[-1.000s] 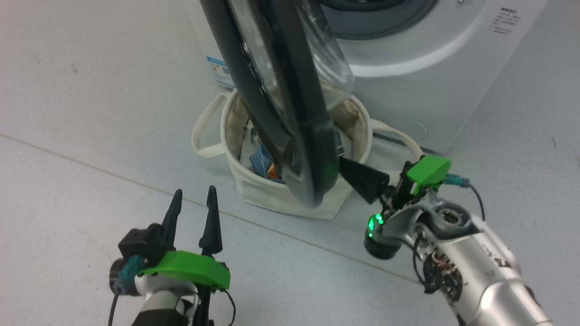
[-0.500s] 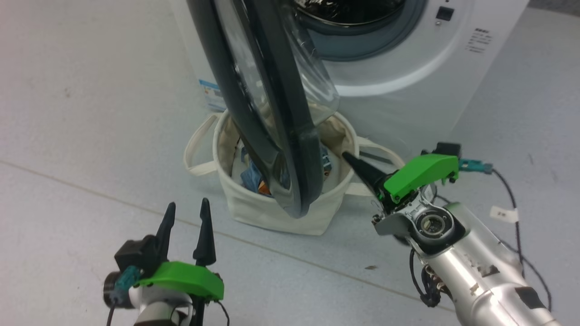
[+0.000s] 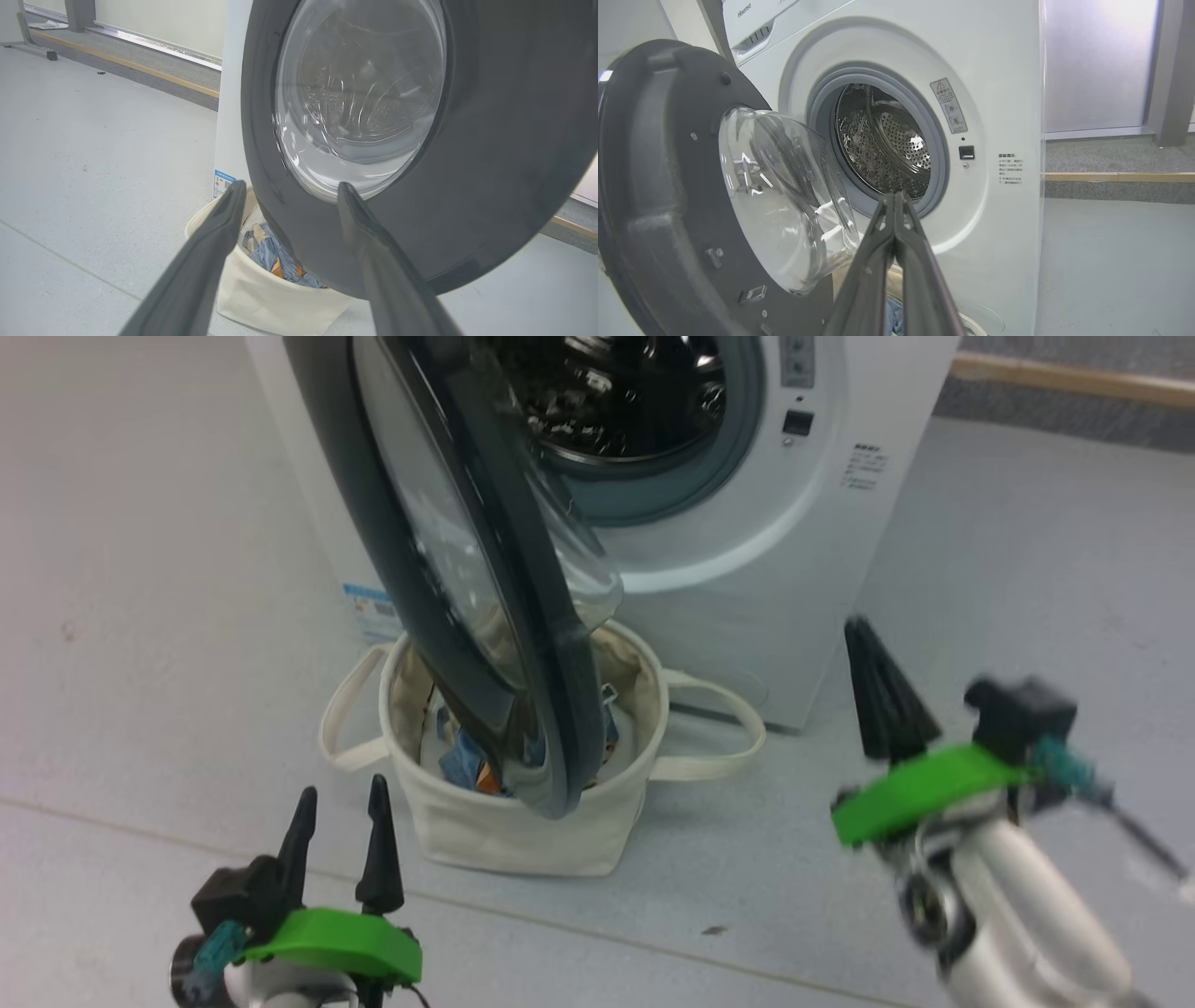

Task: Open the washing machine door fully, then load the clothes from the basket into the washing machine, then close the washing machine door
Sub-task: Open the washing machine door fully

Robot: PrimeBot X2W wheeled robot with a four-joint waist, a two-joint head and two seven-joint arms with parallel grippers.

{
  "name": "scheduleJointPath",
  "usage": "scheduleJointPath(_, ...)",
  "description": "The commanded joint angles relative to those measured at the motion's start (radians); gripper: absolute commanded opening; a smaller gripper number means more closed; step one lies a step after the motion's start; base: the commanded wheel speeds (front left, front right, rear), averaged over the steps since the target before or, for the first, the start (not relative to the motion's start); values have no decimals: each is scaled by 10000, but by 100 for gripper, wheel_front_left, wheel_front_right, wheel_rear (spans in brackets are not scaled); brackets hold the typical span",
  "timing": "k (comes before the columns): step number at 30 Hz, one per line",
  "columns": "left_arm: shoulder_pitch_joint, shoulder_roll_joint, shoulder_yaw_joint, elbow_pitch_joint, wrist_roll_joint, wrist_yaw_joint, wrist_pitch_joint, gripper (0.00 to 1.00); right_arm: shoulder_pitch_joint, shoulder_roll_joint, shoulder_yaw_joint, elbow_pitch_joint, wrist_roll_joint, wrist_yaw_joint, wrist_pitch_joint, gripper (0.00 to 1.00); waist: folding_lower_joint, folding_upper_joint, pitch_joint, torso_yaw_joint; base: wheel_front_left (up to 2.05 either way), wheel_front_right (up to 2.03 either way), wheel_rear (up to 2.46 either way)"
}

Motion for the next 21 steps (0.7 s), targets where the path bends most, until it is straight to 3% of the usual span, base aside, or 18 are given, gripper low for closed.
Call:
scheduleJointPath(1, -102, 154, 393, -386, 93, -45, -59, 100, 542, 260, 20, -420, -338, 2, -118, 0, 1, -1, -266, -191, 0, 0, 0)
scheduleJointPath(4, 291, 154, 690, -608, 193, -214, -59, 100, 2316, 833, -1245, -1489, -1939, 2, -120, 0, 1, -1, -542, -562, 0, 0, 0)
scheduleJointPath(10, 483, 154, 923, -786, 358, -436, -59, 100, 3424, 1244, -2218, -2063, -3097, 2, -121, 0, 1, -1, -587, -943, 0, 0, 0)
scheduleJointPath(11, 497, 154, 933, -827, 385, -479, -59, 100, 3547, 1304, -2371, -2107, -3220, 2, -121, 12, 1, -1, -592, -988, 0, 0, 0)
scheduleJointPath(12, 513, 154, 922, -866, 395, -540, -59, 100, 3653, 1355, -2518, -2136, -3347, 2, -121, 71, 1, -1, -596, -1026, 0, 0, 0)
scheduleJointPath(13, 529, 154, 871, -912, 395, -655, -59, 100, 3737, 1396, -2622, -2147, -3475, 2, -121, 100, 1, -1, -598, -1066, 0, 0, 0)
scheduleJointPath(15, 573, 154, 715, -997, 451, -995, -59, 100, 3841, 1463, -2814, -2194, -3649, 2, -121, 100, 1, -1, -596, -1137, 0, 0, 0)
scheduleJointPath(21, 668, 154, 807, -1089, 561, -1094, -59, 100, 3886, 1552, -3072, -2290, -3969, 2, -121, 100, 1, -1, -550, -1324, 0, 0, 0)
